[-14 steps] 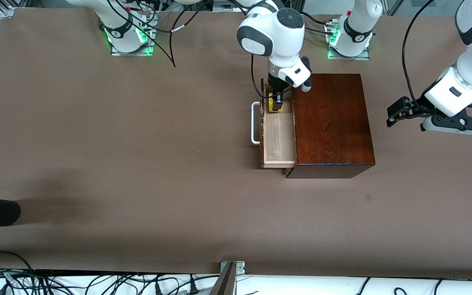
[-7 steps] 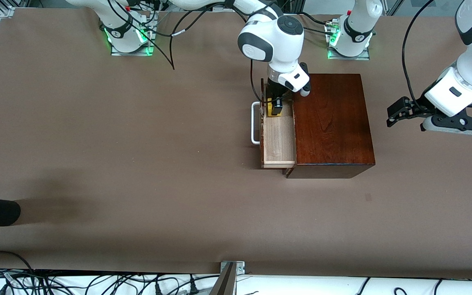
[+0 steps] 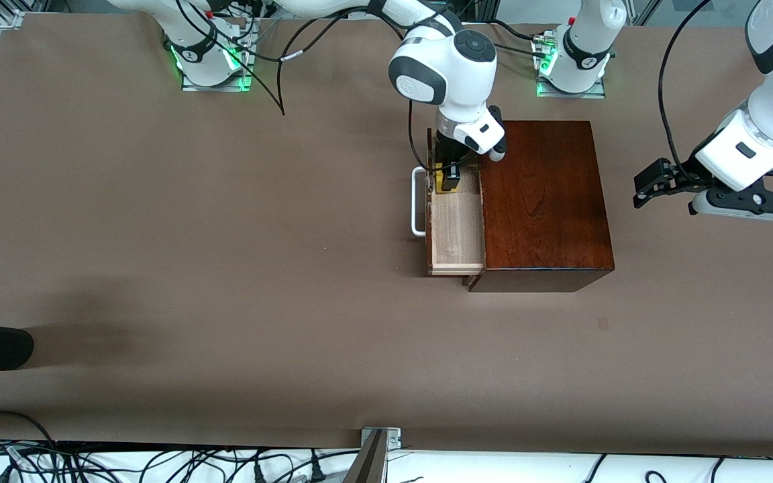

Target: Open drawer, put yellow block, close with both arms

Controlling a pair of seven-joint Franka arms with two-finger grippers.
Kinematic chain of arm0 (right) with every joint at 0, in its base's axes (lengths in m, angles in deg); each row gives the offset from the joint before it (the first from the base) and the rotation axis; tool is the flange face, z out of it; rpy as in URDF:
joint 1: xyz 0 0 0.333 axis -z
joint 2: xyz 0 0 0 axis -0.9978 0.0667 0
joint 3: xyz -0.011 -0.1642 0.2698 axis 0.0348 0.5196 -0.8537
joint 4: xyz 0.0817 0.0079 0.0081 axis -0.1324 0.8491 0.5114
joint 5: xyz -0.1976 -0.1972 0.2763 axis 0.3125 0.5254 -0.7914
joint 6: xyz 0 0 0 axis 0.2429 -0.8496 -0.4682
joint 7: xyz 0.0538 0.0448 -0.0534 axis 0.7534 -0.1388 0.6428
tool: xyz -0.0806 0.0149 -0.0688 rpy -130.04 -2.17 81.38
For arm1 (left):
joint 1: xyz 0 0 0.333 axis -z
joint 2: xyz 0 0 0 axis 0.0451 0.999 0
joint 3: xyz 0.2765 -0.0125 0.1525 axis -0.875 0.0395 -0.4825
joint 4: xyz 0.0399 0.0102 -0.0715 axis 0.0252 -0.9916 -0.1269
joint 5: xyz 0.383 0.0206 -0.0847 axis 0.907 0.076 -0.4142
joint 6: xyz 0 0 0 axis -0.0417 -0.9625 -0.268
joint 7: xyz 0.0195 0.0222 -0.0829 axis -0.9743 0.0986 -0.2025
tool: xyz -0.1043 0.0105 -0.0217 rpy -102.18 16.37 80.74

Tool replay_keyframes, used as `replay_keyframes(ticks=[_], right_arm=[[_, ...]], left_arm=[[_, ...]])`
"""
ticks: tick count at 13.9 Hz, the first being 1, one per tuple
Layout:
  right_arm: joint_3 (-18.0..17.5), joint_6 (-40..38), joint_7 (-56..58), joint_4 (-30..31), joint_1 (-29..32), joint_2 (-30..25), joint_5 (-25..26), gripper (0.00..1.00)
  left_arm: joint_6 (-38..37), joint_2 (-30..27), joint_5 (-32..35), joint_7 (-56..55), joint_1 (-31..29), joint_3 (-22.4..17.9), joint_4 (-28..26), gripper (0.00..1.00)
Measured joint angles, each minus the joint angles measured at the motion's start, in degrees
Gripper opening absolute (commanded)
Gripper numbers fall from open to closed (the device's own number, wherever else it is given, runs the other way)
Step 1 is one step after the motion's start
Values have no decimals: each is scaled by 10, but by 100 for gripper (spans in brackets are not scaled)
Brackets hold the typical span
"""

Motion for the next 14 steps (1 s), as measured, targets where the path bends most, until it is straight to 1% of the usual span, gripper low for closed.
replay_keyframes(ticks=[4,7,8,10,12,14], right_arm=[[1,1,-3,-9,1,0,0,100],[1,-20,-8,-39,2,-13,-14,100],[3,-37,-8,-51,6,-25,-22,100],[8,-79,-10,-66,26,-67,-29,100],[10,-111,-10,-70,76,-119,-31,100],[16,-119,-8,-70,135,-159,-33,100]], left_arm=[[-1,0,0,0,0,0,0,100],[-4,0,0,0,0,0,0,100],[-4,0,0,0,0,0,0,100],[-4,0,0,1,1,2,0,100],[-4,0,0,1,1,10,1,100],[-5,0,0,2,3,21,5,100]])
